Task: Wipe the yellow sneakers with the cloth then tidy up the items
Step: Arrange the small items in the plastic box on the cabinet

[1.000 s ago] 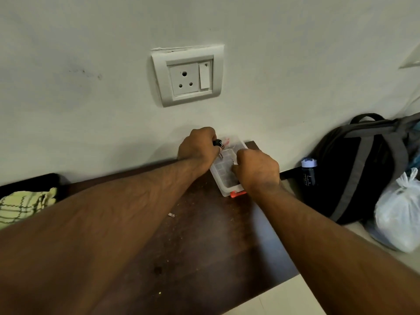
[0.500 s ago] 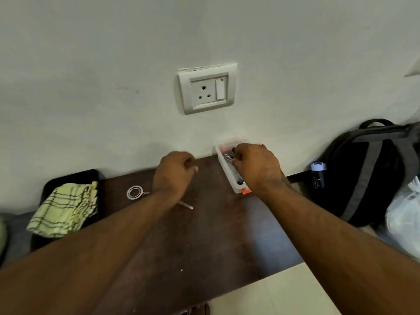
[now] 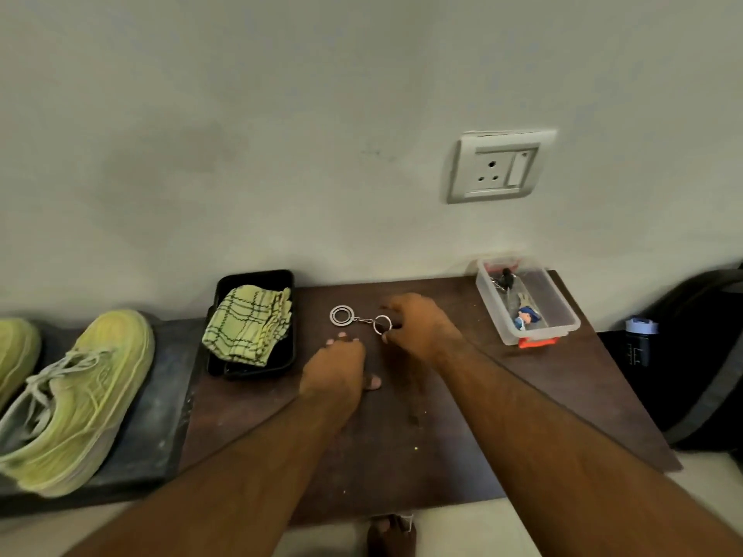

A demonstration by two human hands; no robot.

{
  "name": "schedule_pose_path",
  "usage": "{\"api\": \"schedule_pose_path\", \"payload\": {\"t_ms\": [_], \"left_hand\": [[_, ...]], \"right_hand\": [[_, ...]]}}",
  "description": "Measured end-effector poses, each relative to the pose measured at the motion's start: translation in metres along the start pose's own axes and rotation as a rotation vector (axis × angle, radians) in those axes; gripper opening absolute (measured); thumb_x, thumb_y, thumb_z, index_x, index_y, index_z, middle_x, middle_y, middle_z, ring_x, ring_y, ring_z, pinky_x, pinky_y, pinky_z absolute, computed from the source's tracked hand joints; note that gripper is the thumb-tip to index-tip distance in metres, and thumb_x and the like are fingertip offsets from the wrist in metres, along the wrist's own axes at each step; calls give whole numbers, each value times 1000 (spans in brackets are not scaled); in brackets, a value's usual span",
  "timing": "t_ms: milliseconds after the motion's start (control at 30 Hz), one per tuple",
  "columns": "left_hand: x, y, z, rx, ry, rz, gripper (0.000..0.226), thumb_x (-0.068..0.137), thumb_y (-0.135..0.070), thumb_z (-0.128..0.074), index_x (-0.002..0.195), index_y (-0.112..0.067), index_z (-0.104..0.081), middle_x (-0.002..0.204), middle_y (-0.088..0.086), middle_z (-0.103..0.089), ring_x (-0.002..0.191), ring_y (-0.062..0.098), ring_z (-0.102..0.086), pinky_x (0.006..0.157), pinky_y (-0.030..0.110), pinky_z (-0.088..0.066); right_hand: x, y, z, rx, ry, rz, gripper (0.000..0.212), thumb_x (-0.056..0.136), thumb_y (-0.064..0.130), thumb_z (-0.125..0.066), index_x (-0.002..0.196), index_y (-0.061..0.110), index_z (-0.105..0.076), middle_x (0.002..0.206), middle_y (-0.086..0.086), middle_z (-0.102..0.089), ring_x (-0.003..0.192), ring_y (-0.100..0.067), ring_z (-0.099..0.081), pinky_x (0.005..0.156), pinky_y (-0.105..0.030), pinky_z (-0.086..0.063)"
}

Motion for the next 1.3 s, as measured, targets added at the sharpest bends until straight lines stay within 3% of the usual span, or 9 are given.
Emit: {"api": "schedule_pose_path", "payload": {"t_ms": [100,300,533,667,800,967,1133,1300], "left_hand": [[2,1,4,-26,33,11,58,85,-40,-69,130,-9,-50,151,16,-36,136,35,-39,104,42,-38],[2,-1,8,-29,93,16,63,88,-36,-67,140,-11,-42,159,18,-19,143,37,-26,110,44,-32],[-5,-5,11,-55,43,29,54,87,-27,-70,132,-8,-48,145,19,-40,133,37,-41,106,43,-40],[-1,-34,16,-131,38,6,54,82,-28,-75,126,-8,-51,133,14,-52,120,32,-54,99,38,-46],[16,-91,11,-178,61,-100,66,71,-34,-83,125,-10,-54,130,13,-57,116,31,-58,97,38,-49],[43,-143,0,-38,98,-176,86,70,-44,-82,137,-6,-45,148,14,-39,134,35,-42,105,44,-42],[62,-161,0,78,122,-179,81,66,-42,-86,129,-6,-51,136,14,-52,123,34,-53,98,45,-48],[67,-170,5,133,153,-174,84,63,-39,-89,130,-5,-50,131,14,-56,119,32,-57,93,44,-52]], "right_hand": [[6,1,-12,-172,69,59,53,81,18,-67,131,18,-52,129,-8,-55,118,-27,-52,96,-32,-41],[3,-9,-18,-134,-59,58,32,80,22,-65,112,22,-62,109,-3,-66,103,-25,-60,84,-34,-48],[-36,-13,23,145,-375,49,22,79,23,-71,100,17,-72,91,2,-72,82,-14,-65,78,-34,-54],[-69,-31,75,342,-481,21,27,80,16,-74,107,18,-72,97,8,-70,86,-1,-66,78,-12,-52],[-85,-68,112,433,-591,-28,29,78,10,-76,106,14,-72,95,6,-71,83,9,-65,81,-9,-49],[-83,-104,135,355,-628,-56,28,79,11,-74,107,13,-71,95,9,-69,82,12,-63,77,-2,-44],[-65,-133,122,298,-573,-68,31,79,15,-75,110,13,-71,99,6,-70,87,-1,-66,84,-9,-48],[-49,-146,103,278,-499,-67,31,79,13,-75,110,12,-70,97,7,-68,85,-2,-64,80,-1,-43]]}}
Point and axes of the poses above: each hand's wrist, its own x-axis towards the middle knuckle, its own z-axis out of the back of the hand, y = z × x, the point moved 2 cm from there along x, towards the middle knuckle
